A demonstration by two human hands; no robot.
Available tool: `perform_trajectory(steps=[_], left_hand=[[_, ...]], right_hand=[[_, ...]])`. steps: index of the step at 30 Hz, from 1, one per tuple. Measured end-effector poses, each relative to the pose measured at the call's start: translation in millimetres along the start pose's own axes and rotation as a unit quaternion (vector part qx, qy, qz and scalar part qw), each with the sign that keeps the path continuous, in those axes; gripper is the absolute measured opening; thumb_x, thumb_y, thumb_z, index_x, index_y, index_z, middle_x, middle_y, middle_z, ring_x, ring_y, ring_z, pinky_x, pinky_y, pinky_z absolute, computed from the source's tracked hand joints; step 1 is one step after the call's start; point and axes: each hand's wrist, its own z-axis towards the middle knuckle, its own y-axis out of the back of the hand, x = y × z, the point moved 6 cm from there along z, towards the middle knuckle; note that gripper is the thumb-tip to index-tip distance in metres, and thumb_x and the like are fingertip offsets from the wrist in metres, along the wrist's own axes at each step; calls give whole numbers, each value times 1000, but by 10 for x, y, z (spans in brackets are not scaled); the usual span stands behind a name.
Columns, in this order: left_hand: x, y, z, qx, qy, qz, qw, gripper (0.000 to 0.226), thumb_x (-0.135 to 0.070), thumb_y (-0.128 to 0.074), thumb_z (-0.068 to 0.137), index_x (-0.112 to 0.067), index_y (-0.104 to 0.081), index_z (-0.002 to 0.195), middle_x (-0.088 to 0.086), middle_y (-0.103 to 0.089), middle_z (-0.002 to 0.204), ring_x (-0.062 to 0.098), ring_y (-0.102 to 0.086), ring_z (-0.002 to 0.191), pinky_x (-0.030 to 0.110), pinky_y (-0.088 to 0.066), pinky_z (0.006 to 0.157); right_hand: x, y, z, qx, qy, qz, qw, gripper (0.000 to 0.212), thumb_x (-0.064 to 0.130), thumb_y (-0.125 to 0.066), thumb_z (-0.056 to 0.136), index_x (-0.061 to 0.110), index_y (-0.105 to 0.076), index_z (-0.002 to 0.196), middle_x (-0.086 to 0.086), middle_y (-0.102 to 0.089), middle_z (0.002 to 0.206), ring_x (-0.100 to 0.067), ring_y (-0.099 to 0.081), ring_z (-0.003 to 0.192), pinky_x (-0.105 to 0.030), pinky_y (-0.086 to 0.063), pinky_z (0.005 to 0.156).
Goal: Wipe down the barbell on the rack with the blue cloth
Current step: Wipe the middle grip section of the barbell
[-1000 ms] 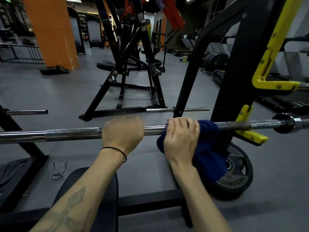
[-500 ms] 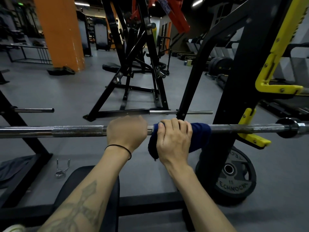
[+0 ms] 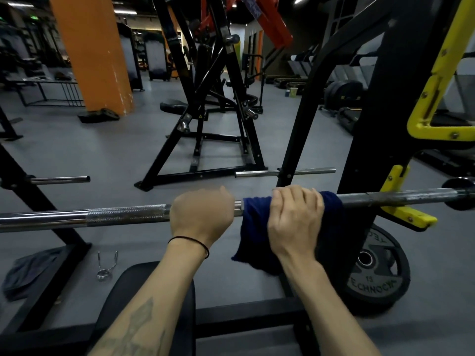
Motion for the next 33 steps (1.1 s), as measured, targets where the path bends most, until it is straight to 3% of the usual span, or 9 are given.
perform_trajectory(steps=[4,7,11,14,17,20,24,28,33], left_hand=[[5,13,4,6,-2,-5,1000,58,-27,-37,92,-9,-54,40,6,-46,39,25,-42,33,22,-20,47],[1,15,6,9,-1,-15,1000,58,-28,-36,91,-8,-55,40,7,-46,38,27,-44,32,23,-21,47],[7,15,16,-5,9,-23,1000,58,-27,-37,90,-8,-52,38,7,-45,37,27,-43,31,22,-21,47],[12,7,15,-3,11,-24,1000,58,-27,-37,91,-8,-52,38,7,-44,37,26,-42,31,21,-20,48],[19,-4,9,-4,4,-22,1000,57,-26,-38,91,-8,-55,40,8,-47,38,27,-44,32,22,-21,48],[27,-12,-8,-6,-5,-21,1000,58,-27,-38,92,-8,-55,41,7,-47,39,24,-34,33,22,-19,47],[25,-15,-16,-12,-7,-27,1000,60,-28,-36,94,-11,-52,39,4,-43,37,23,-30,35,22,-19,47],[-13,12,6,-20,-17,-28,999,58,-27,-38,96,-12,-51,42,4,-44,39,24,-30,36,24,-20,47],[-166,27,-3,-3,-134,-33,990,47,-25,-45,100,-14,-54,55,6,-55,53,28,-52,46,29,-25,47]], right_hand=[[70,-5,-24,51,105,-5,993,43,35,-34,107,13,-71,114,-3,-69,104,-24,-59,101,-42,-37,104],[-354,132,113,63,151,-50,985,51,42,-30,109,11,-70,114,-8,-68,101,-32,-59,97,-46,-40,98],[-720,247,136,9,4,-59,998,49,36,-27,109,9,-68,105,-10,-67,104,-31,-56,104,-49,-29,117],[-257,40,68,-13,-69,-10,997,43,31,-31,105,10,-68,96,-10,-66,101,-33,-55,105,-51,-29,116],[318,-95,-99,26,47,28,998,42,31,-35,105,13,-71,119,-4,-70,112,-25,-58,110,-45,-33,112],[191,30,-71,62,132,27,989,49,38,-31,109,11,-67,129,-3,-69,115,-24,-58,110,-41,-35,107],[-485,214,105,28,55,-33,998,49,37,-29,108,9,-70,111,-9,-68,104,-33,-59,104,-45,-35,106],[-154,11,47,-13,-60,4,998,41,28,-32,106,14,-70,103,-7,-68,108,-30,-56,115,-49,-21,121],[99,13,-12,79,178,15,981,50,34,-28,109,11,-67,132,-6,-70,116,-26,-59,113,-45,-31,115]])
